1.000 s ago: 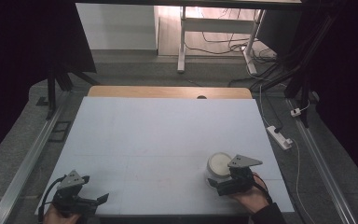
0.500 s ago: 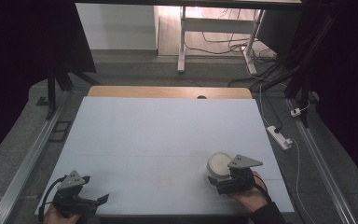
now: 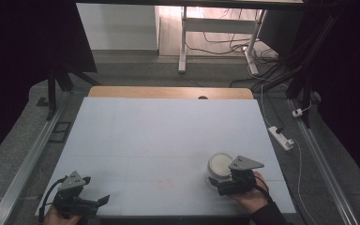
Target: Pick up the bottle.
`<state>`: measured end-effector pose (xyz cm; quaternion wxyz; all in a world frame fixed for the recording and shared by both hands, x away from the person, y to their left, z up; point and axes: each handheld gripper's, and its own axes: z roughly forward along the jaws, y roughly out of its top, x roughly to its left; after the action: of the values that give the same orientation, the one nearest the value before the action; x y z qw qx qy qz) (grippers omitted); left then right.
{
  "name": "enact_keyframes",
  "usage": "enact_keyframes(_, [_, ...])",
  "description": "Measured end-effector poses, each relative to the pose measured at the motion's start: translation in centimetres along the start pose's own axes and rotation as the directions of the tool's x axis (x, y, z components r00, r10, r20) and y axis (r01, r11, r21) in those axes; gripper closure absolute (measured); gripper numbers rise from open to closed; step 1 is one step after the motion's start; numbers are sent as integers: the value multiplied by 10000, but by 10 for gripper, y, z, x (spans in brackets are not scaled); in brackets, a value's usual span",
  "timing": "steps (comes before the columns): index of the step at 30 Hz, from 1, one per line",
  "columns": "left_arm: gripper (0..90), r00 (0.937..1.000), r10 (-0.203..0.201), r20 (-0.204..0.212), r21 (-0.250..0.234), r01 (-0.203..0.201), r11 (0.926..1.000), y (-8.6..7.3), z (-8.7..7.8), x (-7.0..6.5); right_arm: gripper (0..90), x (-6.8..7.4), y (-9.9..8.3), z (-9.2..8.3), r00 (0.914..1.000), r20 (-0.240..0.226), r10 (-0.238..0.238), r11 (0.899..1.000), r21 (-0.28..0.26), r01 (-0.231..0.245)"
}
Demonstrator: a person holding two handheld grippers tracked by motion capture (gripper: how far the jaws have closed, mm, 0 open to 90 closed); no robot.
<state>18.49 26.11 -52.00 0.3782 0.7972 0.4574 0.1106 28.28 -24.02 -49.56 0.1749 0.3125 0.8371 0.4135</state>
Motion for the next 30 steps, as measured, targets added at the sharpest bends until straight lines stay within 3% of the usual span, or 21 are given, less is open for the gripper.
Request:
enact_keyframes(14, [0, 10000, -47, 21, 25, 47, 10000, 0, 0, 1, 69, 1, 19, -2, 9998, -139, -160, 9987, -491, 153])
enact_keyframes(30, [0, 10000, -58, 49, 21, 58, 10000, 0, 0, 1, 69, 13, 44, 16, 9967, -628, -507, 9971, -591, 470])
